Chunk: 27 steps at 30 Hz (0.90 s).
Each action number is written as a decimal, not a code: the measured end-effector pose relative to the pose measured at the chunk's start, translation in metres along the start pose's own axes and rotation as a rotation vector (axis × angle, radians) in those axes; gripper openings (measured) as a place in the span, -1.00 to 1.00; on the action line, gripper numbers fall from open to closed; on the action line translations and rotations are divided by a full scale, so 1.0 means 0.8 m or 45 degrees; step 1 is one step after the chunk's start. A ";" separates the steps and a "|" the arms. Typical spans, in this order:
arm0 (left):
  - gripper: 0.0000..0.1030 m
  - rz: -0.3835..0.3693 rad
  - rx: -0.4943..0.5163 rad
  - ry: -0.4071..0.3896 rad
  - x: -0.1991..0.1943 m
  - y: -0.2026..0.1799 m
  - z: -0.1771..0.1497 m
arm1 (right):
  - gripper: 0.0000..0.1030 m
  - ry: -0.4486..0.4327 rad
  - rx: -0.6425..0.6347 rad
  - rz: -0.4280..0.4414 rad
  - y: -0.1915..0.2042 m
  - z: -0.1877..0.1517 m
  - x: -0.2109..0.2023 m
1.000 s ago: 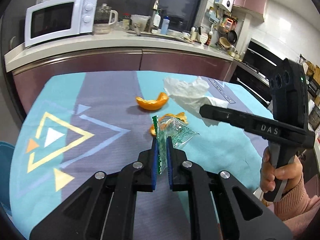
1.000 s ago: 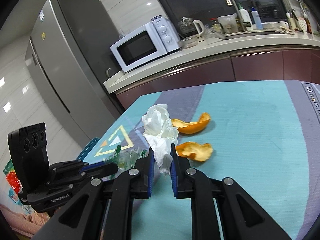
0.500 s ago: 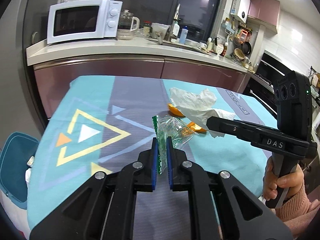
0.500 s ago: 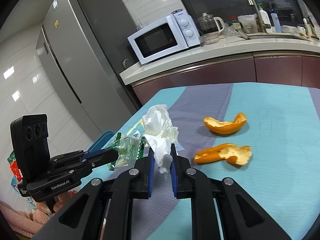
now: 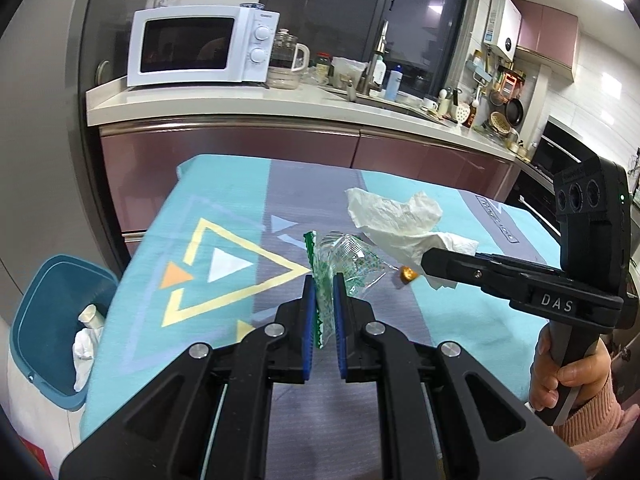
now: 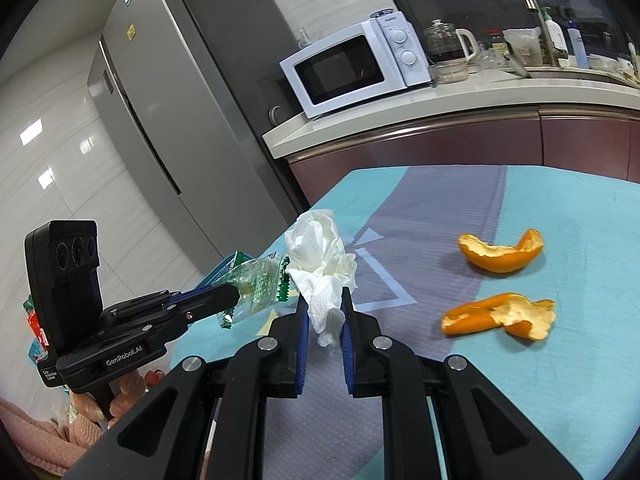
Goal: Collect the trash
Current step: 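Carry the wrapper and tissue over the blue bin with both tools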
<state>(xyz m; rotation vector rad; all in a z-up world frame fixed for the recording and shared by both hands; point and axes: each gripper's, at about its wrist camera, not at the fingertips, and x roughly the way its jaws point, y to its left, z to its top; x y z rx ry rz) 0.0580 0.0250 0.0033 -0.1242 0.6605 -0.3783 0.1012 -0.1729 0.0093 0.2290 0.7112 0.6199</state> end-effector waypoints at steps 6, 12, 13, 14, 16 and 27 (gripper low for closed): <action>-0.82 0.037 -0.023 -0.013 -0.009 0.021 -0.001 | -0.74 0.017 -0.018 0.027 0.011 0.002 0.012; -0.82 0.069 -0.054 -0.021 -0.017 0.039 -0.003 | -0.74 0.034 -0.040 0.056 0.023 0.005 0.023; -0.82 0.074 -0.058 -0.024 -0.019 0.042 -0.003 | -0.74 0.036 -0.041 0.061 0.026 0.007 0.026; -0.82 0.078 -0.062 -0.026 -0.021 0.044 -0.004 | -0.74 0.038 -0.045 0.065 0.028 0.007 0.028; -0.82 0.089 -0.068 -0.030 -0.024 0.048 -0.005 | -0.74 0.043 -0.055 0.076 0.033 0.008 0.032; -0.82 0.158 -0.083 -0.053 -0.040 0.072 -0.005 | -0.74 0.075 -0.087 0.128 0.054 0.011 0.050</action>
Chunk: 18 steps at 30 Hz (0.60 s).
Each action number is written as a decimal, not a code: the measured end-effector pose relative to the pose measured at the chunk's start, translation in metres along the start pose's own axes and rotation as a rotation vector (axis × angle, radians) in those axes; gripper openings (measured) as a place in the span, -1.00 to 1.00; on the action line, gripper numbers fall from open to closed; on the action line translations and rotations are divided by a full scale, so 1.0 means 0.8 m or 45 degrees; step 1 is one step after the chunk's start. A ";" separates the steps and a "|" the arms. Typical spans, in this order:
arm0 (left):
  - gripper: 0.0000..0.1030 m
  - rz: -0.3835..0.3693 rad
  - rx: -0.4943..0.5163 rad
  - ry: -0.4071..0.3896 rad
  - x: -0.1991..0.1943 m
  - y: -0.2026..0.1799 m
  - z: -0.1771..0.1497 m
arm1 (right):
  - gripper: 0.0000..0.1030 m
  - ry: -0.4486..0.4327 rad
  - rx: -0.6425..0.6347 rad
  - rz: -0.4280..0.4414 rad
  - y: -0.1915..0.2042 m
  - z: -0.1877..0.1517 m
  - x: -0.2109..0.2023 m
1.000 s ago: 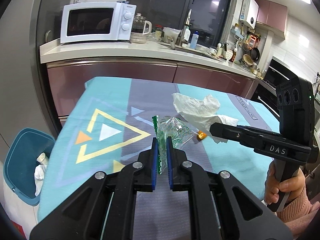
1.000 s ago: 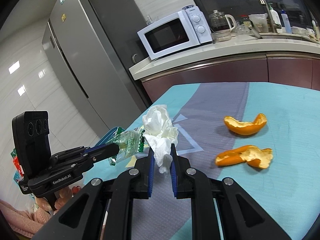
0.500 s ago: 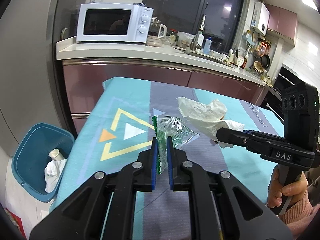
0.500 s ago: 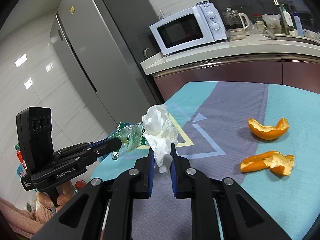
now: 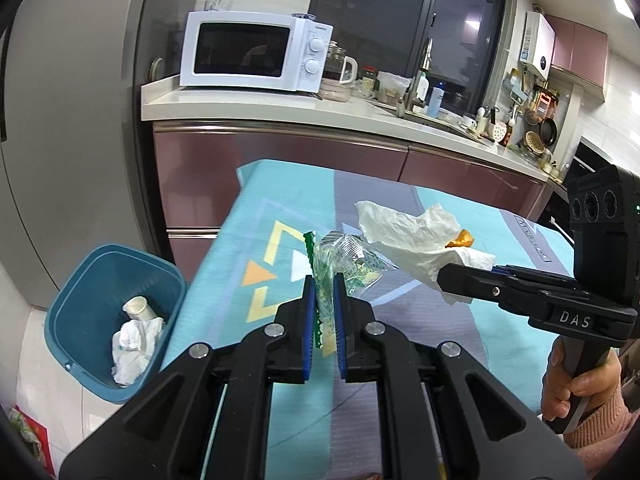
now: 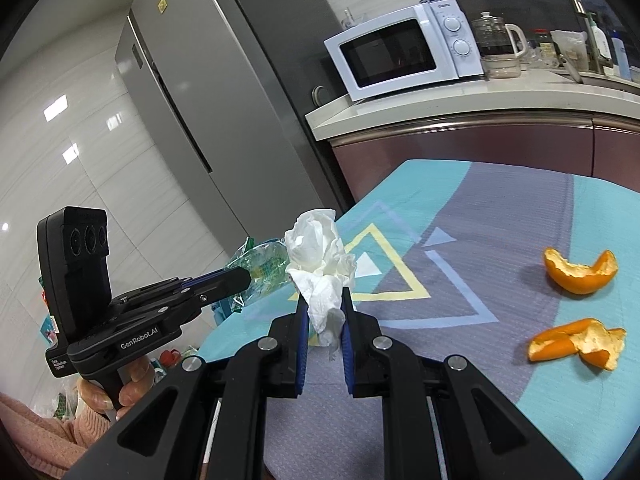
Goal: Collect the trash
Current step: 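Carry the wrapper and tissue over the blue bin with both tools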
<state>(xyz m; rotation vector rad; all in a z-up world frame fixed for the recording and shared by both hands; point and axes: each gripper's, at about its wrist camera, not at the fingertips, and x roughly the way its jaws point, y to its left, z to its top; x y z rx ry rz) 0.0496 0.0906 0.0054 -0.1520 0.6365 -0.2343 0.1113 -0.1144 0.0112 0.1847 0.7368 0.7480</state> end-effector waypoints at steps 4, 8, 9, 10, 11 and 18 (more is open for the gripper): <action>-0.82 0.015 -0.007 -0.006 -0.004 0.010 -0.001 | -0.74 0.010 -0.006 0.018 0.005 0.001 0.006; -0.82 0.033 -0.013 -0.009 -0.007 0.018 -0.001 | -0.74 0.022 -0.015 0.034 0.011 0.001 0.013; -0.80 0.036 -0.014 -0.011 -0.008 0.020 -0.001 | -0.74 0.024 -0.017 0.037 0.012 0.001 0.014; -0.80 0.040 -0.016 -0.012 -0.009 0.021 -0.001 | -0.74 0.028 -0.020 0.038 0.014 0.001 0.015; -0.80 0.045 -0.018 -0.014 -0.010 0.023 -0.001 | -0.74 0.031 -0.022 0.041 0.015 0.001 0.017; -0.80 0.075 -0.031 -0.026 -0.015 0.033 -0.001 | -0.74 0.054 -0.037 0.063 0.024 0.002 0.030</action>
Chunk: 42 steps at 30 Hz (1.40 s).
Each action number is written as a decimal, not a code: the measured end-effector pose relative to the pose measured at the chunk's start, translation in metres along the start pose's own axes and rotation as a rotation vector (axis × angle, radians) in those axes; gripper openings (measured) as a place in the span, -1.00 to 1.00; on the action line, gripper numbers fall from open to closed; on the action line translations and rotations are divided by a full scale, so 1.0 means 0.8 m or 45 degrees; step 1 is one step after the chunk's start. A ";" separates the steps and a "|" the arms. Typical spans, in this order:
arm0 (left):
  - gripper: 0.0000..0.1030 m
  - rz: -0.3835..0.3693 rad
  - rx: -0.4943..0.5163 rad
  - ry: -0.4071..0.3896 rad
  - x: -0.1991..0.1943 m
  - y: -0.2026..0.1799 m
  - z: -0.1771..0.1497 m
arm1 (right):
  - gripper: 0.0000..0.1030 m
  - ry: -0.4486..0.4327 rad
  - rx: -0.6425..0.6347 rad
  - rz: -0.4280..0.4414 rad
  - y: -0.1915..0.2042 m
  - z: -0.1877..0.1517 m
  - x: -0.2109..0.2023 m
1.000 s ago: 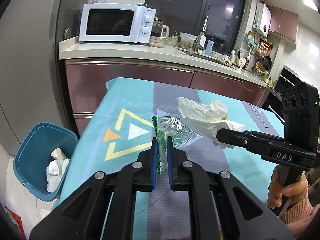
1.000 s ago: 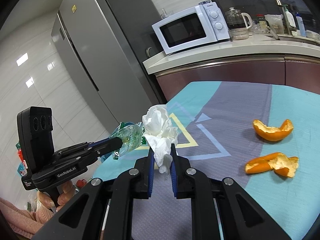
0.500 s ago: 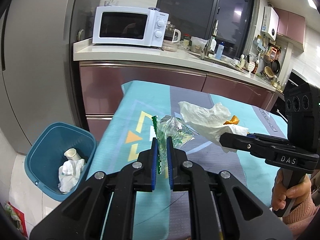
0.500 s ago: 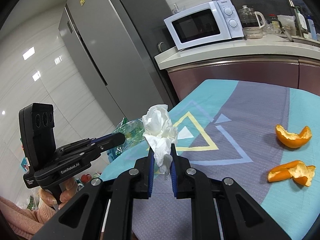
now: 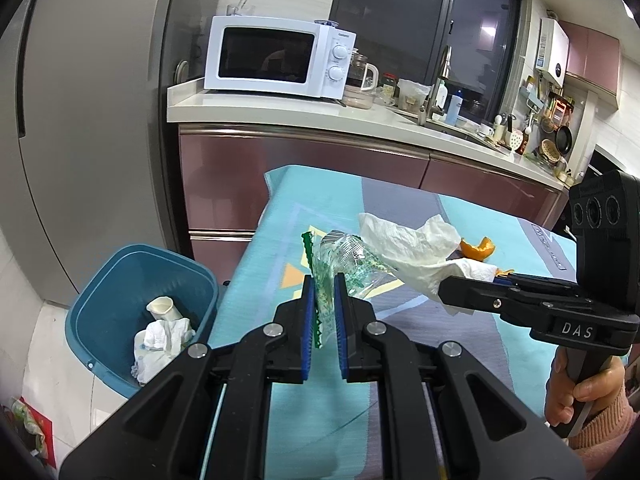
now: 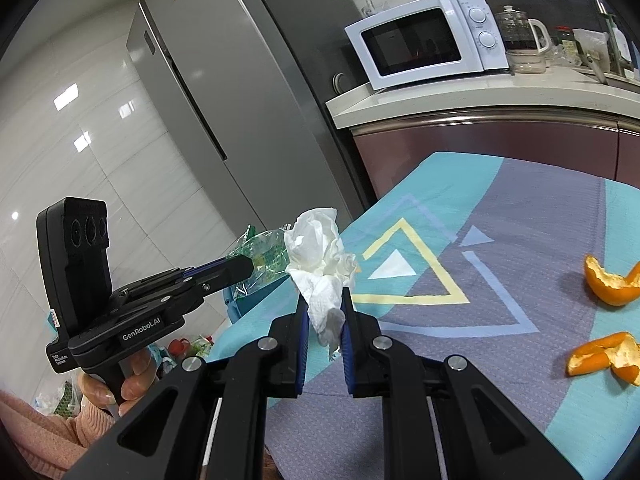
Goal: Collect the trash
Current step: 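Carry the wrapper and tissue over the blue bin with both tools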
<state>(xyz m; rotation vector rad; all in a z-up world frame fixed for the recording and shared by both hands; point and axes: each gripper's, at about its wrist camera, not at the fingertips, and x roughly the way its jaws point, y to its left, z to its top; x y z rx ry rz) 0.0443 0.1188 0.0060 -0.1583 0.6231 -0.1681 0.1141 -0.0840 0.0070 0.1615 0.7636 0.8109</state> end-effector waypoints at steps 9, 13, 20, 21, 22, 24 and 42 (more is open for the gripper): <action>-0.77 0.037 -0.022 -0.003 -0.001 0.017 0.000 | -0.74 0.027 -0.024 0.029 0.010 0.007 0.020; -0.77 0.056 -0.029 -0.006 -0.002 0.023 0.000 | -0.74 0.041 -0.034 0.041 0.015 0.009 0.028; -0.77 0.088 -0.041 -0.003 -0.003 0.035 0.002 | -0.74 0.059 -0.042 0.061 0.020 0.012 0.041; -0.77 0.091 -0.043 -0.002 -0.003 0.036 0.002 | -0.74 0.061 -0.041 0.064 0.020 0.013 0.043; -0.77 0.096 -0.044 -0.003 -0.004 0.037 0.002 | -0.74 0.063 -0.042 0.065 0.020 0.014 0.044; -0.77 0.100 -0.048 -0.005 -0.004 0.040 0.002 | -0.74 0.066 -0.040 0.071 0.021 0.015 0.047; -0.77 0.159 -0.097 -0.012 -0.012 0.066 -0.003 | -0.74 0.111 -0.084 0.104 0.041 0.023 0.075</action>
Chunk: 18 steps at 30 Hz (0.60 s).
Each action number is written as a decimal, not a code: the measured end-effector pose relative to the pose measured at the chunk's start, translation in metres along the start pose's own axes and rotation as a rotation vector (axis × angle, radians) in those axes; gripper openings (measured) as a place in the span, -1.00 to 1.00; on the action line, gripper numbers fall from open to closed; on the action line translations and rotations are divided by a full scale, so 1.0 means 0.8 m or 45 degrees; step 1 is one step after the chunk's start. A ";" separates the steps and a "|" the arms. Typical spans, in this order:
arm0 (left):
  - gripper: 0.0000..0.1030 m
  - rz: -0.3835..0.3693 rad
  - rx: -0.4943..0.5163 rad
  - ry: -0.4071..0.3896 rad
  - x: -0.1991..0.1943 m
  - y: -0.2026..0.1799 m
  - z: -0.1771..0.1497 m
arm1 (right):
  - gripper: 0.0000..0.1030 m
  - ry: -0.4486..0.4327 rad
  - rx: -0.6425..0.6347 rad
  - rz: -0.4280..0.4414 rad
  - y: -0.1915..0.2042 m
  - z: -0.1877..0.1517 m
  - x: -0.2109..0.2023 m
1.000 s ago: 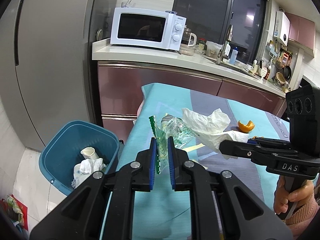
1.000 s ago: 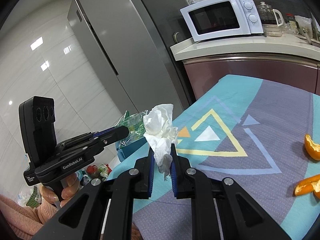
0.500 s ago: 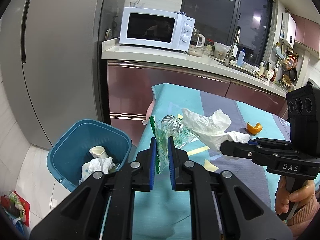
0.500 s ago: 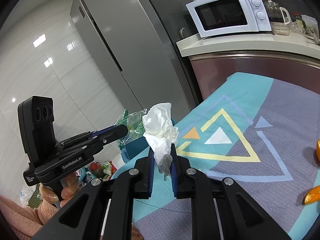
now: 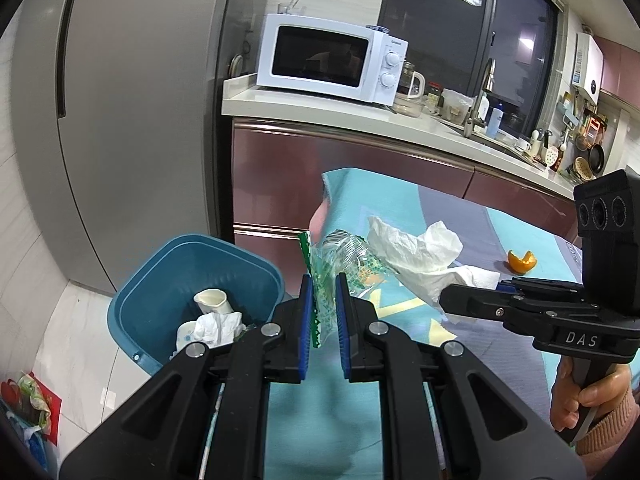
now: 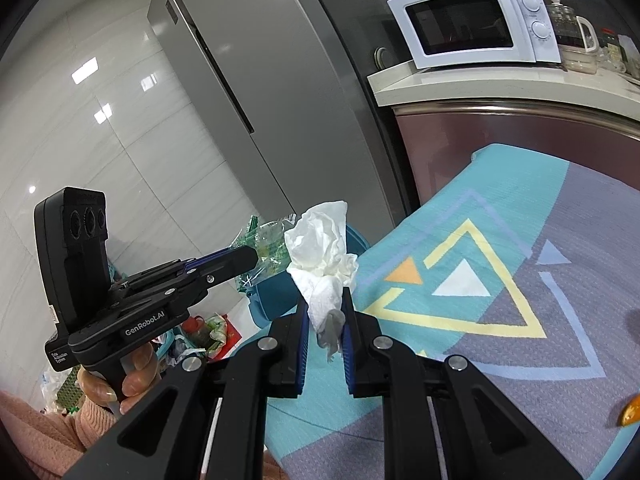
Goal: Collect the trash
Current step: 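Carry the wrapper and tissue over the blue bin with both tools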
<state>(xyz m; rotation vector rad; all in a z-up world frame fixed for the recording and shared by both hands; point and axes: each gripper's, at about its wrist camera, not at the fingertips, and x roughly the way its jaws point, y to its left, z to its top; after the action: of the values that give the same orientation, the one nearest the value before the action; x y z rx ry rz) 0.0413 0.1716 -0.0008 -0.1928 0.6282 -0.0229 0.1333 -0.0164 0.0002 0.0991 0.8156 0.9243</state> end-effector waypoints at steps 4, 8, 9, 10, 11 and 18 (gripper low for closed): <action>-0.77 0.018 -0.016 0.003 0.000 0.010 -0.001 | -0.74 0.019 -0.007 0.008 0.005 0.002 0.011; -0.77 0.034 -0.029 0.005 0.001 0.019 -0.003 | -0.74 0.037 -0.011 0.015 0.008 0.005 0.021; -0.77 0.037 -0.033 0.005 0.001 0.021 -0.004 | -0.74 0.039 -0.011 0.016 0.009 0.006 0.023; -0.77 0.042 -0.037 0.005 0.001 0.024 -0.004 | -0.74 0.041 -0.010 0.016 0.009 0.007 0.025; -0.77 0.045 -0.040 0.004 0.001 0.025 -0.004 | -0.74 0.043 -0.010 0.018 0.010 0.007 0.027; -0.77 0.070 -0.081 0.010 0.004 0.045 -0.006 | -0.74 0.070 -0.005 0.030 0.010 0.012 0.043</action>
<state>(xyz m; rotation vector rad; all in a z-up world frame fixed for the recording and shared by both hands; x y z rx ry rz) 0.0399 0.2054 -0.0134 -0.2370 0.6426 0.0498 0.1460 0.0165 -0.0099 0.0804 0.8648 0.9539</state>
